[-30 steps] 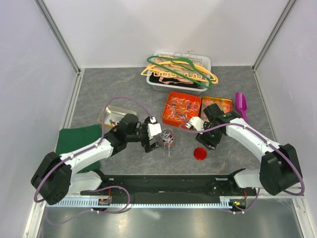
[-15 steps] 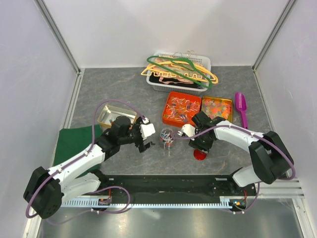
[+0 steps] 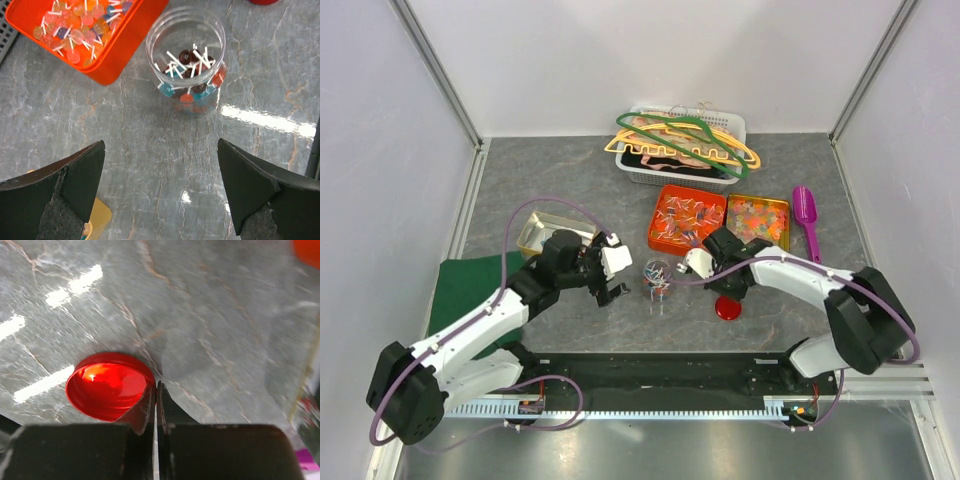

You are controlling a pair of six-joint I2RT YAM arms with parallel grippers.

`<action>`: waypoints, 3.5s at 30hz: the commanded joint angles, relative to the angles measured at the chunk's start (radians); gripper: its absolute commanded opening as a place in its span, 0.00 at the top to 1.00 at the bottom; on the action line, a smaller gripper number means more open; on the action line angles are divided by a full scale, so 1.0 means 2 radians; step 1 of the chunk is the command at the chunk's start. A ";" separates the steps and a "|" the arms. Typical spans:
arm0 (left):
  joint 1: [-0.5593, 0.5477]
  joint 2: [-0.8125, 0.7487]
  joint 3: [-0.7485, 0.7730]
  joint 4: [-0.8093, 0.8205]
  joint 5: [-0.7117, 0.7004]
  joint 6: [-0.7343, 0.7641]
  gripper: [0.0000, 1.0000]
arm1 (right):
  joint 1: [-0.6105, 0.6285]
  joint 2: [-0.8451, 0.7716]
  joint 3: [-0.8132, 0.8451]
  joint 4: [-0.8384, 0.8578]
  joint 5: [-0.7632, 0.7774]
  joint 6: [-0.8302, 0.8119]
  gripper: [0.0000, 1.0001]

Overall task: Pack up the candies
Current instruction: Pick up the bottle lid at the center of the board.

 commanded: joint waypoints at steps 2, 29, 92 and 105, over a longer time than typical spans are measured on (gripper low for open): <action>0.002 -0.006 0.077 -0.074 0.041 0.021 0.00 | 0.001 -0.088 0.043 -0.006 0.042 0.024 1.00; 0.025 0.408 0.683 -0.417 0.271 -0.099 0.13 | 0.078 -0.172 0.201 0.115 0.252 -0.036 1.00; 0.013 0.275 0.483 -0.233 0.144 -0.001 0.98 | 0.001 -0.194 0.341 -0.155 -0.172 -0.073 0.12; -0.014 0.125 0.336 -0.134 0.137 0.095 0.98 | -0.149 0.050 0.564 -0.349 -0.441 -0.172 0.08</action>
